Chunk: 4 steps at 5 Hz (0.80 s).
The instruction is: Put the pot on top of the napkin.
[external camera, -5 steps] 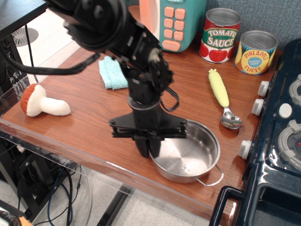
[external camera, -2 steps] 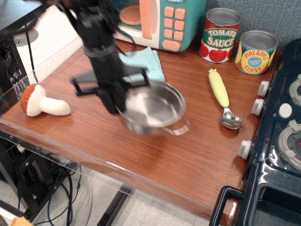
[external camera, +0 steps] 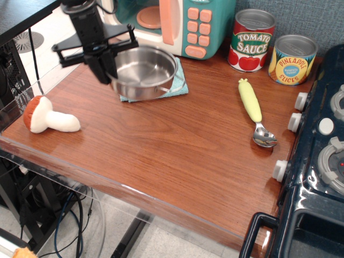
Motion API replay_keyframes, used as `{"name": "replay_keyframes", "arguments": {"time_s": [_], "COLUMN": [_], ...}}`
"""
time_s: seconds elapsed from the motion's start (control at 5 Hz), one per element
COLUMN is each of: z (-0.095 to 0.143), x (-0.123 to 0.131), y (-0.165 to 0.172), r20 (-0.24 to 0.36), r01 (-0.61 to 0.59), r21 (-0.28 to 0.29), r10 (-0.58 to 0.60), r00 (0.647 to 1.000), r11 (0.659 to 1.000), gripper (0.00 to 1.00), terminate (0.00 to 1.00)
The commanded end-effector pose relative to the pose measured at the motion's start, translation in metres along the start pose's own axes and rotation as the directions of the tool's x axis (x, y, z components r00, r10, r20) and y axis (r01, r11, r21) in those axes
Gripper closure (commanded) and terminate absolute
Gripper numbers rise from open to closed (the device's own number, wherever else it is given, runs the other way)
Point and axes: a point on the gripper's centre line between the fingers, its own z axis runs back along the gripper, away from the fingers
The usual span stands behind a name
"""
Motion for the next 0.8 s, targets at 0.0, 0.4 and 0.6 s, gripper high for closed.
{"name": "replay_keyframes", "arguments": {"time_s": [0.0, 0.4, 0.6], "z": [-0.011, -0.049, -0.06], "x": [0.049, 0.065, 0.064], "y": [0.004, -0.001, -0.004], "r20": [0.072, 0.051, 0.042], "r01": [-0.111, -0.146, -0.121], "r21": [0.02, 0.038, 0.037], "r10": [0.109, 0.144, 0.119], "r00": [0.991, 0.988, 0.992], "r11": [0.994, 0.988, 0.992], "gripper": [1.0, 1.0, 1.0], "terminate": [0.0, 0.0, 0.0]}}
